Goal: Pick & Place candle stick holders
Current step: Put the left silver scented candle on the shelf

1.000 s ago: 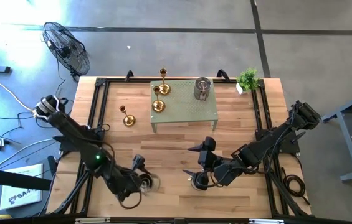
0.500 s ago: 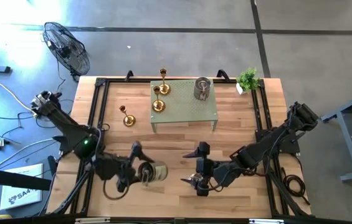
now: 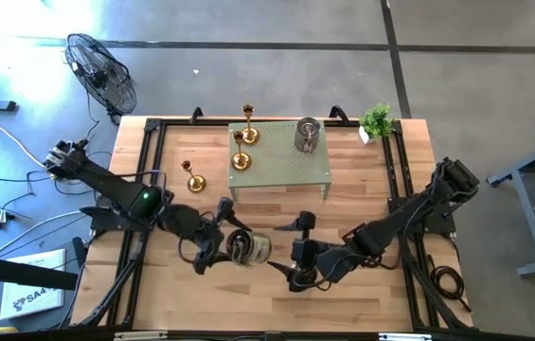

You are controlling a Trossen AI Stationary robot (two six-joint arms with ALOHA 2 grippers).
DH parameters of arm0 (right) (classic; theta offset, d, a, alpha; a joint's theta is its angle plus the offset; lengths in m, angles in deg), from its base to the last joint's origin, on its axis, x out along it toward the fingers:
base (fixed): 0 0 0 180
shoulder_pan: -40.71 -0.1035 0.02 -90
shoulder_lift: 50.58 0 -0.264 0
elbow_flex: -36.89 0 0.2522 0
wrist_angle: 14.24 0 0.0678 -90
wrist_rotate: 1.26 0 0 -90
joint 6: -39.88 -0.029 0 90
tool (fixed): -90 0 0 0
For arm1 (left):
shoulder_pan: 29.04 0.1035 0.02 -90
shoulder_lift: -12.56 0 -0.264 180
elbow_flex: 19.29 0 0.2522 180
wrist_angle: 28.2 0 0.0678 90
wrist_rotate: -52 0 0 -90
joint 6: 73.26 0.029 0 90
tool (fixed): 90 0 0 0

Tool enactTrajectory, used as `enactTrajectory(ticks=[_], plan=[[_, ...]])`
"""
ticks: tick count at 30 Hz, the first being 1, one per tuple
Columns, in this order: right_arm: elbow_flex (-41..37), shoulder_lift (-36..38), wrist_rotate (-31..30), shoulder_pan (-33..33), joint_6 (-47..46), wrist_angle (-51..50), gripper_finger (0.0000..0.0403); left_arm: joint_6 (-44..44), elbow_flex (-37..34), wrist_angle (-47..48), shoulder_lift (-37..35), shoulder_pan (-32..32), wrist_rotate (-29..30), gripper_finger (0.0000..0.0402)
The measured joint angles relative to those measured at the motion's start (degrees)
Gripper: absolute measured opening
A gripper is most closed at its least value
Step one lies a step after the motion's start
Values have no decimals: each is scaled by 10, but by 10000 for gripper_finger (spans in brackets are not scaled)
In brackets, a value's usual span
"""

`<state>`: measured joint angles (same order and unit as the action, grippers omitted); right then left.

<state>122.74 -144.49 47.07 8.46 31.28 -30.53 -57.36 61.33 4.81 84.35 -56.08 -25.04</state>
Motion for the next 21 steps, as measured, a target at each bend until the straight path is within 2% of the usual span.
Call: enactTrajectory(ticks=[11, 21], plan=[[0, 0, 6, 8, 12, 2, 394, 19, 0, -26, 9, 66, -77, 336], [0, -2, 45, 35, 19, 2, 394, 26, 0, -47, 18, 106, -119, 337]])
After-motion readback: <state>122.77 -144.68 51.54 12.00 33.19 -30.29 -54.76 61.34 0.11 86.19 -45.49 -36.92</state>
